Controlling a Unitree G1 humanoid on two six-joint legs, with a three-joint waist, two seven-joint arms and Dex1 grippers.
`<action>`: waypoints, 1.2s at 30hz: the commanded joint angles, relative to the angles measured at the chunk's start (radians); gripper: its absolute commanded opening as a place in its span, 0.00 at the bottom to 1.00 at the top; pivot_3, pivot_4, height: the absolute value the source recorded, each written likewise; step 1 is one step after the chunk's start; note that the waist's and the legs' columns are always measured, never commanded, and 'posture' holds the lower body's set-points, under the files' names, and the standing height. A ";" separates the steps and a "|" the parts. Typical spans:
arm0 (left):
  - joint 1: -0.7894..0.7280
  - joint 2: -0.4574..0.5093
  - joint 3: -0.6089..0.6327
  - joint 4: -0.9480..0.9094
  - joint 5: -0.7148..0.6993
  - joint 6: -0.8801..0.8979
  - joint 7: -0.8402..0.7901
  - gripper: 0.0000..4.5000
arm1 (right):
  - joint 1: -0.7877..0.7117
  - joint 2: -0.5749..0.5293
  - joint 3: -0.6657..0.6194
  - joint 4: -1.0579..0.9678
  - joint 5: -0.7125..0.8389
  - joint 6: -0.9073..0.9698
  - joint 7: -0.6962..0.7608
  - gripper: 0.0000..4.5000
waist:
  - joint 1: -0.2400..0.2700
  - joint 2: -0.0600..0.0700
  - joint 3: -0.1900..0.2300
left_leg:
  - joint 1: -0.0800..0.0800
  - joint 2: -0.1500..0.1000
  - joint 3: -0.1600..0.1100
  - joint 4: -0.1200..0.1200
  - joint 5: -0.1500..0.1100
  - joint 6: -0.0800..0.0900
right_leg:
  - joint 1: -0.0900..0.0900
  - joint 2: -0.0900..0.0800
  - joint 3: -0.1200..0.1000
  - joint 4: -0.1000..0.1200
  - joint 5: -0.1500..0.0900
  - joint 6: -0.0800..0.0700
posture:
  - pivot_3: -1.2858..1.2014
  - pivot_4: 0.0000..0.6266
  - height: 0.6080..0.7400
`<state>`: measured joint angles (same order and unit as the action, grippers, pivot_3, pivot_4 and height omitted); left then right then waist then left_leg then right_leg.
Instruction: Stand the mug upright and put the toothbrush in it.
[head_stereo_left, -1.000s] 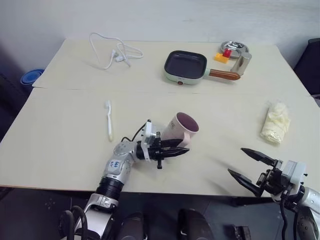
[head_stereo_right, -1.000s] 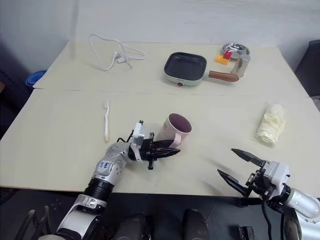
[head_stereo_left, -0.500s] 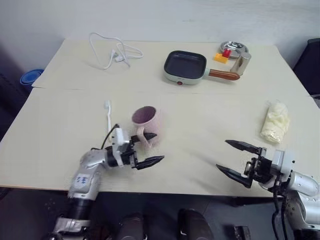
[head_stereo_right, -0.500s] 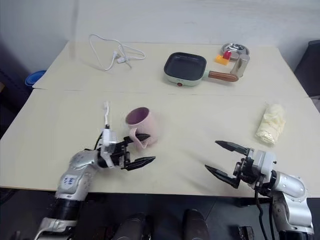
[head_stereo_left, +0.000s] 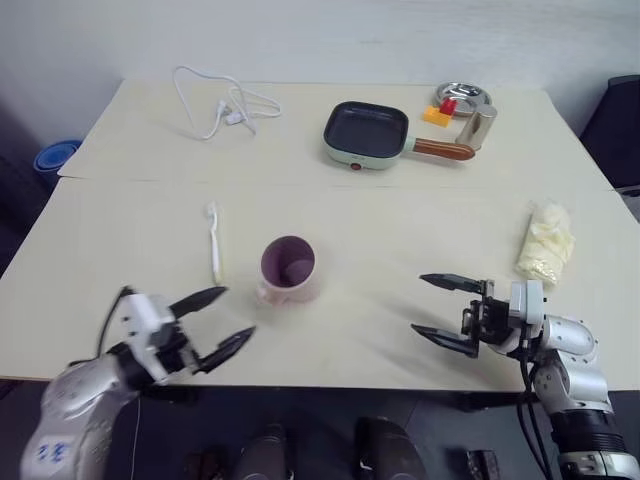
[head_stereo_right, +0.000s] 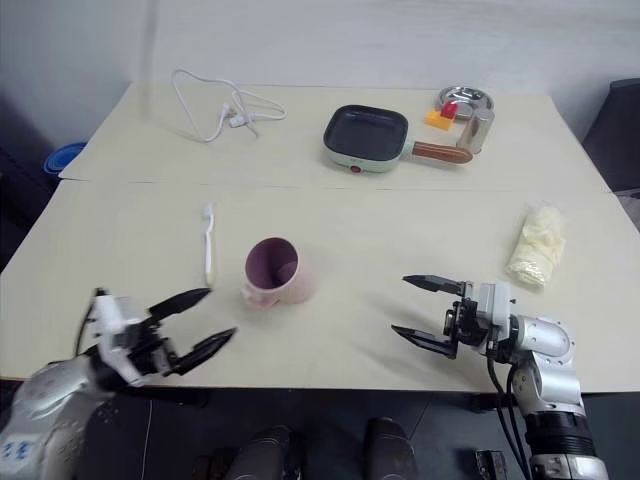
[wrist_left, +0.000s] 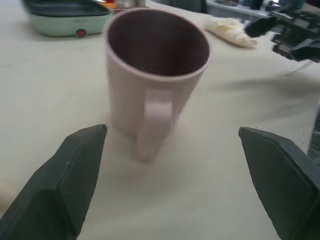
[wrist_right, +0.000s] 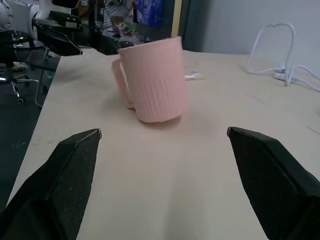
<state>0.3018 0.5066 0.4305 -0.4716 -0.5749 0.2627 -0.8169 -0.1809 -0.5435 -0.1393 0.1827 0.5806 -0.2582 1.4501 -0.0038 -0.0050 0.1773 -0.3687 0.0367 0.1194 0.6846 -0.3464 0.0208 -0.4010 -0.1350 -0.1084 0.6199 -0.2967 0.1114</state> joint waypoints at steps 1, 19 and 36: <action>0.089 -0.017 0.166 -0.054 -0.078 0.046 0.101 0.99 | -0.004 -0.009 -0.022 -0.007 0.032 -0.004 0.036 0.94 | 0.000 0.000 0.000 | 0.000 0.000 0.000 0.000 0.000 0.000 | 0.000 0.000 0.000 0.000 0.000 0.000 | 0.52 0.24 1.00; -0.395 0.305 0.166 0.039 -0.317 0.914 0.721 0.99 | 0.053 0.002 -0.024 -0.299 0.073 0.095 -0.102 0.94 | 0.022 0.000 0.000 | 0.000 -0.004 -0.006 0.000 -0.001 -0.002 | 0.002 -0.010 0.002 0.001 -0.001 -0.003 | 0.52 0.24 1.00; -1.018 0.156 -0.332 0.560 -0.045 1.134 0.701 0.73 | 0.018 0.005 -0.036 -0.300 0.102 0.103 -0.083 0.94 | 0.004 -0.003 0.000 | 0.001 -0.005 0.000 -0.001 0.000 -0.004 | 0.001 0.004 -0.001 0.001 -0.001 -0.001 | 0.52 0.24 1.00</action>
<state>-0.7040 0.6677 0.1289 0.0612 -0.6358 1.3934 -0.0736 -0.1735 -0.5381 -0.1513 -0.1052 0.6563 -0.1484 1.3618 0.0004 -0.0078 0.1777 -0.3679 0.0313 0.1192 0.6839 -0.3464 0.0169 -0.4003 -0.1309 -0.1091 0.6210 -0.2974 0.1108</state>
